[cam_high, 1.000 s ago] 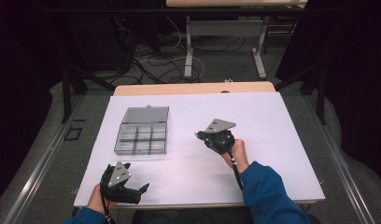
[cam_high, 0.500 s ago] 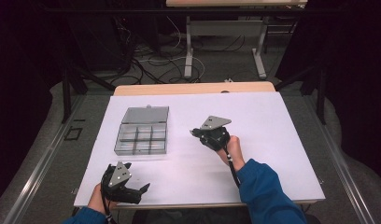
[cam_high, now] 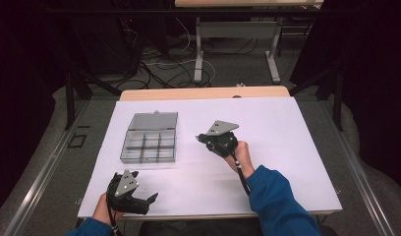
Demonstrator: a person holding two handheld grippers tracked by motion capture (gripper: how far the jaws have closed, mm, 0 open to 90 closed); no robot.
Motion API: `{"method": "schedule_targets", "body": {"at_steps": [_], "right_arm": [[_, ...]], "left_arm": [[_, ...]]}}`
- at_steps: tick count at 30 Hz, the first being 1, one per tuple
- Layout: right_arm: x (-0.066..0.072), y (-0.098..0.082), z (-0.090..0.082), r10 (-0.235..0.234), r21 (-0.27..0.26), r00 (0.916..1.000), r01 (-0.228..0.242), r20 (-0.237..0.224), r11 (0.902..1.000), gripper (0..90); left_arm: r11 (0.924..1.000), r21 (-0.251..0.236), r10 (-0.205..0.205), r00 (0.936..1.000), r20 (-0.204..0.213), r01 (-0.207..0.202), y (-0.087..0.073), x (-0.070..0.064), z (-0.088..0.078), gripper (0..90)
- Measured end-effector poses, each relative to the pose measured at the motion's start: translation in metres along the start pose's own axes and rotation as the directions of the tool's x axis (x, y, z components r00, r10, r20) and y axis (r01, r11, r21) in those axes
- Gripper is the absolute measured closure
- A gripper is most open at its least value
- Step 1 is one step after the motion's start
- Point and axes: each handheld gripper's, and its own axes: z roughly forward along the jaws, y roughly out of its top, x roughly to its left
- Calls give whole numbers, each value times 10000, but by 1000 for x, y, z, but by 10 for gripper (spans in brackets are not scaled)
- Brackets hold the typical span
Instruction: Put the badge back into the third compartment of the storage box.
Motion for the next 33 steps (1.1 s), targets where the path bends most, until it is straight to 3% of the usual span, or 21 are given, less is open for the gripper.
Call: {"method": "schedule_targets", "body": {"at_steps": [8, 22, 33], "right_arm": [[1, 4, 4, 52, 59, 9999, -51, -116, 10000, 882], [9, 23, 18, -301, -77, 9995, 301, -29, 9995, 881], [10, 33, 28, -342, 209, 9994, 344, -76, 9992, 882]], "left_arm": [[10000, 16, 29, 10000, 57, -29, 1, 0, 1, 21], [10000, -65, 44, 10000, 51, -44, 0, 1, 0, 21], [10000, -7, 43, 9999, 99, -43, 1, 1, 1, 21]]}}
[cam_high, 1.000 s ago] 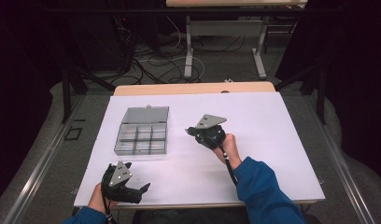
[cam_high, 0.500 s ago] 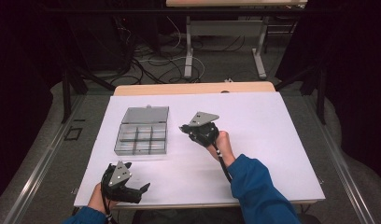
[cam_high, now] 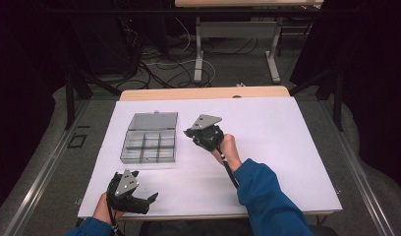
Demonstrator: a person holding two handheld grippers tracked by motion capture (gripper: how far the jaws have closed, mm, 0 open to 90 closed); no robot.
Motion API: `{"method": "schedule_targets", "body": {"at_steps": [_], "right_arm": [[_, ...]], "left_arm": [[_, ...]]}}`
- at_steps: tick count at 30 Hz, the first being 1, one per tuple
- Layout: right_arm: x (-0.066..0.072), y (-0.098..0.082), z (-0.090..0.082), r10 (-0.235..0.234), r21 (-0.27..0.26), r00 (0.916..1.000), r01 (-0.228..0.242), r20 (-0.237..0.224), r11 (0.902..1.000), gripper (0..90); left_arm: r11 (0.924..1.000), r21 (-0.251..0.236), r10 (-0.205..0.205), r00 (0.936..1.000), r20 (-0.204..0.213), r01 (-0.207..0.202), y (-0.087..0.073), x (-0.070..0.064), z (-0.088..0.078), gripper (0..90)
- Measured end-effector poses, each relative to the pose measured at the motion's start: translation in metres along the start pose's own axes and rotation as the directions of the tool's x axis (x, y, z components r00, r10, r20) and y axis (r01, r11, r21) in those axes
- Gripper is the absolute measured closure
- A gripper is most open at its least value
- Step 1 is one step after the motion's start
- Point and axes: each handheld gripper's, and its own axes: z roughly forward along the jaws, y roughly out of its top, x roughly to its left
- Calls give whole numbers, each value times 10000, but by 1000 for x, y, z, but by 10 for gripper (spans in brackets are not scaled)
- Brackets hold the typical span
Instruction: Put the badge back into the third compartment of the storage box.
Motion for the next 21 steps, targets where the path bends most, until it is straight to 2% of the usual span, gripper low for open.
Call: {"method": "schedule_targets", "body": {"at_steps": [3, 5, 13, 15, 18, 19, 21], "right_arm": [[0, 4, 5, 29, -18, 10000, -29, 0, 10000, 881], [-2, 6, 7, -13, 178, 9999, 15, -106, 9998, 881], [0, 12, 19, -173, 388, 9999, 173, -4, 9991, 881], [0, 13, 22, -133, 539, 9999, 138, -90, 9984, 881], [0, 14, 27, -109, 421, 9999, 112, -56, 9991, 881], [-1, 15, 27, -118, 638, 9998, 128, -156, 9979, 881], [-2, 15, 30, -63, 615, 9999, 71, -132, 9981, 881]], "left_arm": [[10000, -5, -15, 10000, 30, 15, 0, 0, 0, 20], [10000, 2, -7, 10000, 20, 7, 0, 0, 0, 21], [10000, -69, 14, 10000, 36, -14, 0, 0, 1, 20], [10000, -6, 31, 10000, 58, -31, 1, 0, 1, 20], [10000, -24, 25, 10000, 54, -25, 1, 1, 1, 20], [10000, -7, 30, 10000, 65, -30, 1, 1, 1, 20], [10000, -17, 9, 10000, 77, -9, 1, 1, 1, 20]]}}
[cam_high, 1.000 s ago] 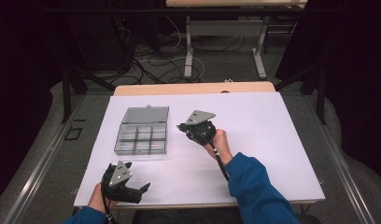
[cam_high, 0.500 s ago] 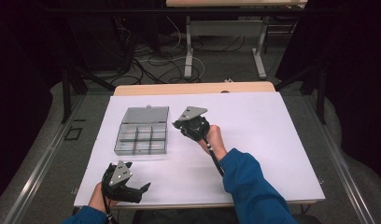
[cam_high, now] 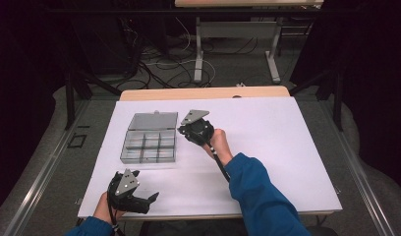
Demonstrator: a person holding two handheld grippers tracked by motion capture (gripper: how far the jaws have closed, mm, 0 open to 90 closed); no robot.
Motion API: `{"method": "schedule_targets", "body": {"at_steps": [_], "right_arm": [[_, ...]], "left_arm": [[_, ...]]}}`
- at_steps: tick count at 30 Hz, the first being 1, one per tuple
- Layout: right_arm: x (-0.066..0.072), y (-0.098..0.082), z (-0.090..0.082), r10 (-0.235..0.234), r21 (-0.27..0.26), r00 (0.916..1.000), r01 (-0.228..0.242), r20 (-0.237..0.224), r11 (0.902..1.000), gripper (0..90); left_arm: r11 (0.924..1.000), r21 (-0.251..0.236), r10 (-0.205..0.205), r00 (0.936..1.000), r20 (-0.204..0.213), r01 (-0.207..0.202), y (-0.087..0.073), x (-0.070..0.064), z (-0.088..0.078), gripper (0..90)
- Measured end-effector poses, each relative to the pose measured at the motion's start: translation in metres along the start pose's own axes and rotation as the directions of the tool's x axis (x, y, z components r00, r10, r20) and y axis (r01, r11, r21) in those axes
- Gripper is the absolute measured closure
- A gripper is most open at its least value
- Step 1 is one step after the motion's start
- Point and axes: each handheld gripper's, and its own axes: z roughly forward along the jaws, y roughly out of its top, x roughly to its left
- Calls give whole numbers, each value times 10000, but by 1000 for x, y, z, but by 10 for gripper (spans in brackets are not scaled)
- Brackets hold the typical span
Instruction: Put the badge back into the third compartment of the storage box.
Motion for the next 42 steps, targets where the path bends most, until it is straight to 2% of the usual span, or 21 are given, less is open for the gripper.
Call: {"method": "schedule_targets", "body": {"at_steps": [12, 15, 17, 19, 20, 26, 27, 28, 30, 32, 38, 40, 42], "right_arm": [[-4, 4, 12, 182, 172, 9998, -182, 37, 9997, 880], [-4, 4, 17, 121, 285, 9999, -119, -45, 9995, 879], [-4, 4, 19, 248, 423, 9997, -245, -55, 9988, 879], [-5, 4, 21, 148, 415, 9999, -144, -89, 9990, 880], [-4, 4, 22, 318, 459, 9995, -315, -71, 9984, 879], [-3, 4, 27, 367, 545, 9993, -361, -95, 9979, 879], [-3, 3, 29, 378, 387, 9993, -376, -56, 9985, 879], [-3, 3, 29, 388, 545, 9992, -381, -113, 9978, 879], [-5, 2, 32, 282, 527, 9995, -275, -111, 9982, 879], [-4, 2, 33, 526, 477, 9986, -523, -52, 9975, 879], [-2, 3, 37, 489, 531, 9987, -481, -141, 9974, 879], [0, 3, 40, 530, 331, 9985, -526, -109, 9981, 879], [2, 5, 41, 452, 479, 9988, -442, -188, 9979, 879]], "left_arm": [[10000, -12, 25, 10000, -8, -25, 0, 0, 0, 20], [10000, -11, 15, 10000, -2, -15, 0, 0, 1, 21], [10000, -16, 17, 10000, -9, -17, 0, 0, 1, 21], [10000, -10, 13, 10000, -7, -13, 0, 0, 0, 21], [10000, -12, 14, 10000, 0, -14, 0, 0, 0, 20], [10000, 25, 66, 10000, 5, -66, 0, 0, 1, 21], [10000, 23, 67, 10000, 6, -67, 0, 0, 1, 21], [10000, 20, 71, 10000, 2, -71, 0, 0, 1, 21], [10000, 19, 68, 10000, 3, -68, 0, 0, 1, 21], [10000, 12, 42, 10000, 15, -42, 0, 0, 1, 21], [10000, 7, 28, 10000, 14, -28, 0, 0, 1, 21], [10000, 1, 27, 10000, 13, -27, 0, 0, 1, 21], [10000, 5, 42, 10000, 10, -42, 1, 0, 1, 21]]}}
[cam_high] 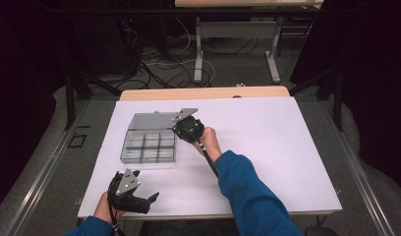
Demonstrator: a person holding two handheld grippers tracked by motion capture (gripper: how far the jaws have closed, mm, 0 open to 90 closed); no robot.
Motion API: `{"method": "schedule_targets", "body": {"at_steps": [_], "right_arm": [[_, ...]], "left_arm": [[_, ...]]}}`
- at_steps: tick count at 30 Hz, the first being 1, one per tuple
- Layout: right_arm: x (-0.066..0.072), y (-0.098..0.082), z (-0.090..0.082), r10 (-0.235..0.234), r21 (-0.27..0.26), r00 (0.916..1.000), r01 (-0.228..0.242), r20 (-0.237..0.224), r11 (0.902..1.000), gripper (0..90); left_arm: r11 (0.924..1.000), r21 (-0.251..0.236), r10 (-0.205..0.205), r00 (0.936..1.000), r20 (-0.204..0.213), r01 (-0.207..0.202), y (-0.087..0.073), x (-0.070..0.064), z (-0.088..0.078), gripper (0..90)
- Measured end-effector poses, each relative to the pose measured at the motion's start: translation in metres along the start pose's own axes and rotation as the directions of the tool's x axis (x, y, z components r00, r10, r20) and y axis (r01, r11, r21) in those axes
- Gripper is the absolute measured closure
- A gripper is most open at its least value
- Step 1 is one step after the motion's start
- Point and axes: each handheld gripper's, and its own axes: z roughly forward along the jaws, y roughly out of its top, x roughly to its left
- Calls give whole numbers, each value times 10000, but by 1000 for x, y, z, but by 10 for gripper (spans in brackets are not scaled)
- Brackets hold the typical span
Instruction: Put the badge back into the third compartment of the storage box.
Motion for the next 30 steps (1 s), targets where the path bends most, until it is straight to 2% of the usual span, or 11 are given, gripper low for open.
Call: {"method": "schedule_targets", "body": {"at_steps": [2, 8, 13, 15, 17, 24, 26, 30], "right_arm": [[3, 1, 3, -4, -133, 10000, 4, -6, 9999, 879], [8, 3, 7, -29, -7, 9999, 29, -151, 10000, 879], [11, 3, 12, -14, -119, 9999, 12, -150, 9999, 879], [11, 3, 14, -152, -11, 9993, 151, -339, 9999, 879], [14, 2, 15, 26, 2, 9996, -26, -283, 10000, 878], [17, -1, 25, -71, 211, 9994, 78, -350, 9997, 878], [19, -2, 26, 34, 258, 9995, -26, -307, 9997, 877], [18, -3, 28, -166, 282, 9993, 176, -344, 9994, 877]], "left_arm": [[10000, -12, -17, 10000, -5, 17, 0, 0, 0, 21], [10000, -21, -24, 10000, -1, 24, 0, 0, 0, 21], [10000, -24, -22, 10000, -5, 22, 0, 0, 0, 21], [10000, 3, 1, 10000, 0, -1, 0, 0, 0, 21], [10000, 7, 11, 10000, 3, -11, 0, 0, 0, 21], [10000, -27, -14, 10000, 11, 14, 0, 0, 0, 21], [10000, -41, -20, 10000, 17, 20, 0, 0, 0, 21], [10000, -33, -14, 10000, 18, 14, 0, 0, 0, 21]]}}
